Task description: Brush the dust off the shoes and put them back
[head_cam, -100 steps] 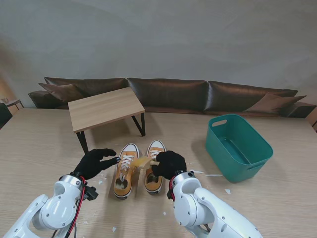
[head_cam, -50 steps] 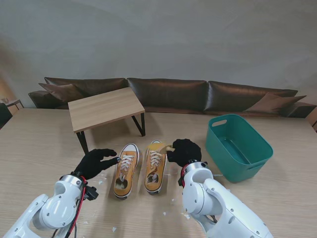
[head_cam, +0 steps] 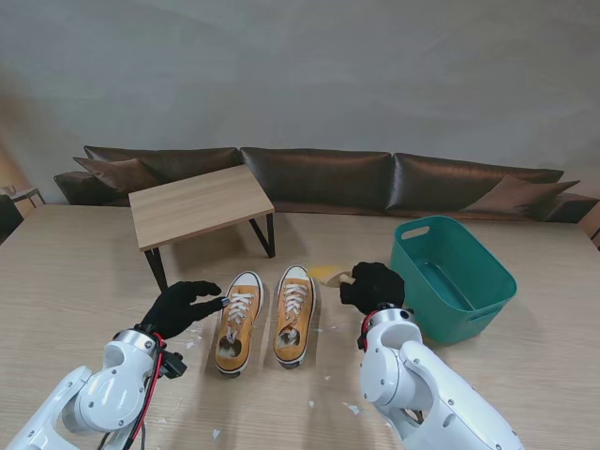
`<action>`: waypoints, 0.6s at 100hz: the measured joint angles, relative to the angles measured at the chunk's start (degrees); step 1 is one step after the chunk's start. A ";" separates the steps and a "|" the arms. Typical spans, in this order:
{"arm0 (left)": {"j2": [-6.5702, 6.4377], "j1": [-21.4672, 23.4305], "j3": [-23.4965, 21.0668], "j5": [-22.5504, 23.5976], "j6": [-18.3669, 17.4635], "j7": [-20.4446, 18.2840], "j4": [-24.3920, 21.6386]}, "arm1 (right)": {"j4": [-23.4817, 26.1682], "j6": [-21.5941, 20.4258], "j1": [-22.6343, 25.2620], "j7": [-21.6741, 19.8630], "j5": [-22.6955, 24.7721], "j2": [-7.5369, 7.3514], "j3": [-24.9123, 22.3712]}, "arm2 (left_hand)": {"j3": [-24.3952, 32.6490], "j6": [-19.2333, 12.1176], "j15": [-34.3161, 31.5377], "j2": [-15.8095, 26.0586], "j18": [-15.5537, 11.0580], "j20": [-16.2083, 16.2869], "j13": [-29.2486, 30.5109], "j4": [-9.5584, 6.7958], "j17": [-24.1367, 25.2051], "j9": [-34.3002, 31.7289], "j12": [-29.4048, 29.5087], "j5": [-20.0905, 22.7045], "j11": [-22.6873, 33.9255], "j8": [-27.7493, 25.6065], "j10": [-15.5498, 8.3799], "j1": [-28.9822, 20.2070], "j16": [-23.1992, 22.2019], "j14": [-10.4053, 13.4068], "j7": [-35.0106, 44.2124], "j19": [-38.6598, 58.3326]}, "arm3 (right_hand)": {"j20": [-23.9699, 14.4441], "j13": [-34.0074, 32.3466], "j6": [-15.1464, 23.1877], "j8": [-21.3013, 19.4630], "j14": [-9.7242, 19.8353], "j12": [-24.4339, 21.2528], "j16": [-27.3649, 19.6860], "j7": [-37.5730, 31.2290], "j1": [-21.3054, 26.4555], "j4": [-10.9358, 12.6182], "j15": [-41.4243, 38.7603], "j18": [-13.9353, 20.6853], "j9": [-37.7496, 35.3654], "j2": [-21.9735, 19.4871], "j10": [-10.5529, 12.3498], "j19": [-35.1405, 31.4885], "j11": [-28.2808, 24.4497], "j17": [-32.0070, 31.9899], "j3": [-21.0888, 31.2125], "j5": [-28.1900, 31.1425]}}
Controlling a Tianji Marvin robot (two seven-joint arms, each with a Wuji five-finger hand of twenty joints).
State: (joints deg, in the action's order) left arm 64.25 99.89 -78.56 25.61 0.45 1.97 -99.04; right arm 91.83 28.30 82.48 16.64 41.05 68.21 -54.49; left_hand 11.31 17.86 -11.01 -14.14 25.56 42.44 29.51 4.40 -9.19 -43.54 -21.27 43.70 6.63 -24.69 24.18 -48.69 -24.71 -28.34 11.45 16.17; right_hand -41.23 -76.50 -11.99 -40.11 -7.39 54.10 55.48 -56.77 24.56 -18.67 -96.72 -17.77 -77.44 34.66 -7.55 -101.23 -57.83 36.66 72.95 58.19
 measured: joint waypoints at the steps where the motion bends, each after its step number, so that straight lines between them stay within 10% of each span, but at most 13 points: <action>1: 0.00 0.00 0.00 0.00 0.00 0.00 0.00 | -0.06 0.00 0.04 0.02 -0.03 -0.01 -0.04 | 0.00 0.00 0.00 0.00 0.00 0.00 0.00 0.00 0.00 0.00 0.00 0.00 0.00 0.00 0.00 0.00 0.00 0.00 0.00 0.00 | 0.00 0.00 0.00 0.00 0.00 0.00 0.00 0.00 0.00 0.00 0.00 0.00 0.00 0.00 0.00 0.00 0.00 0.00 0.00 0.00; 60: -0.02 -0.12 0.13 -0.05 0.09 -0.21 0.07 | -3.92 0.75 1.47 2.41 1.03 -0.15 -0.87 | -0.19 0.04 0.00 0.00 0.00 0.00 0.00 0.00 0.00 0.00 0.00 0.05 0.00 0.00 0.05 0.00 0.00 0.00 0.00 0.00 | 0.00 0.00 -0.02 0.01 -0.06 0.03 -0.45 0.05 0.01 0.00 0.00 -0.02 0.00 0.00 -0.04 0.01 0.04 0.00 0.00 0.01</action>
State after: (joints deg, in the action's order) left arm 64.23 99.77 -78.43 25.56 0.54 1.76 -98.97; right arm 87.91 29.05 83.94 19.05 42.09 68.06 -55.36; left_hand 11.12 17.90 -11.01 -14.14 25.56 42.44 29.51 4.40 -9.19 -43.54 -21.27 43.75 6.63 -24.69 24.23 -48.69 -24.71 -28.34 11.45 16.17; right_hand -41.23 -76.50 -12.01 -40.10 -7.45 54.13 55.03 -56.72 24.56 -18.67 -96.72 -17.78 -77.44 34.66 -7.59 -101.21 -57.79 36.66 72.95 58.21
